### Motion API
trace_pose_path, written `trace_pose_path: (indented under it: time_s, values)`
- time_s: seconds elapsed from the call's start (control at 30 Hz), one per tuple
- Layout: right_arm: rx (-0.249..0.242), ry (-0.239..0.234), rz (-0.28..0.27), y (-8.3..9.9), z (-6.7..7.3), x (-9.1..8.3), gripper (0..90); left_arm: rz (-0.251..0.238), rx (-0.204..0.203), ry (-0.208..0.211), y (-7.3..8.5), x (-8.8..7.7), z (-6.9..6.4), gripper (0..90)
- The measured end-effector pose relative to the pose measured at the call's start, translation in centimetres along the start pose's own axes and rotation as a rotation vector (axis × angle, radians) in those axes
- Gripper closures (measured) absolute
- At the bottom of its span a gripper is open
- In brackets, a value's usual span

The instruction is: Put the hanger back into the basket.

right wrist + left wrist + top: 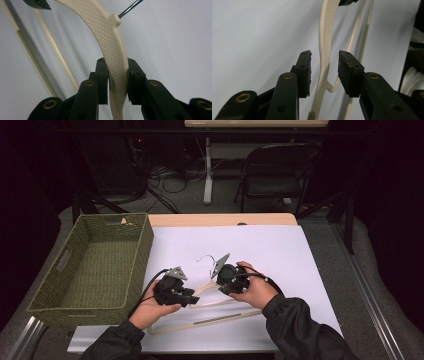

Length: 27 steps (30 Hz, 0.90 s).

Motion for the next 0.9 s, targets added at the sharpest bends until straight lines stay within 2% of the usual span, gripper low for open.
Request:
trace_pose_path:
  time_s: [0.03,0.17,0.27,0.37,0.4,0.47,0.57,0.6,0.67,0.73,0.9]
  values:
    - [0.0,0.005,-0.015,0.0,0.2,-0.3,74.0,0.004,-0.005,0.018,0.2,-0.1,0.0,61.3]
    - [-0.017,0.021,-0.026,0.0,0.5,-0.8,74.2,0.057,0.01,0.041,0.7,0.2,-0.2,60.5]
    - [-0.029,0.027,-0.034,0.0,0.7,-0.9,74.4,0.07,0.016,0.058,0.9,0.5,-0.2,60.7]
    - [-0.039,0.033,-0.034,0.1,0.9,-1.1,74.5,0.101,0.048,0.064,1.0,0.8,-0.3,62.3]
    - [-0.046,0.037,-0.036,0.1,1.0,-1.2,74.6,0.104,0.049,0.074,1.0,0.9,-0.3,63.6]
    - [-0.048,0.039,-0.038,0.1,1.1,-1.4,74.7,0.118,0.062,0.07,1.0,1.0,-0.4,66.1]
    - [-0.069,0.041,-0.042,0.2,1.1,-1.5,74.8,0.121,0.081,0.072,1.1,1.0,-0.5,69.0]
    - [-0.057,0.041,-0.043,0.2,1.3,-1.6,74.9,0.122,0.085,0.075,1.0,1.0,-0.5,69.9]
    - [-0.068,0.04,-0.043,0.2,1.3,-1.7,74.8,0.125,0.097,0.093,1.1,0.9,-0.6,71.4]
    - [-0.068,0.039,-0.052,0.1,1.4,-1.8,74.8,0.132,0.114,0.086,1.1,0.8,-0.8,74.5]
    - [-0.079,0.043,-0.068,0.0,1.7,-2.4,74.3,0.126,0.115,0.117,1.1,0.5,-0.9,80.3]
Point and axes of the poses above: each handheld gripper's, and its own axes: x roughly forward along the jaws, y roughly out of its underside, z roughly to its left, the point moved 3 cm from there along x, roughly forward along the jaws, and after that the axes turned 1 degree about -y, right-handed, at the moved point
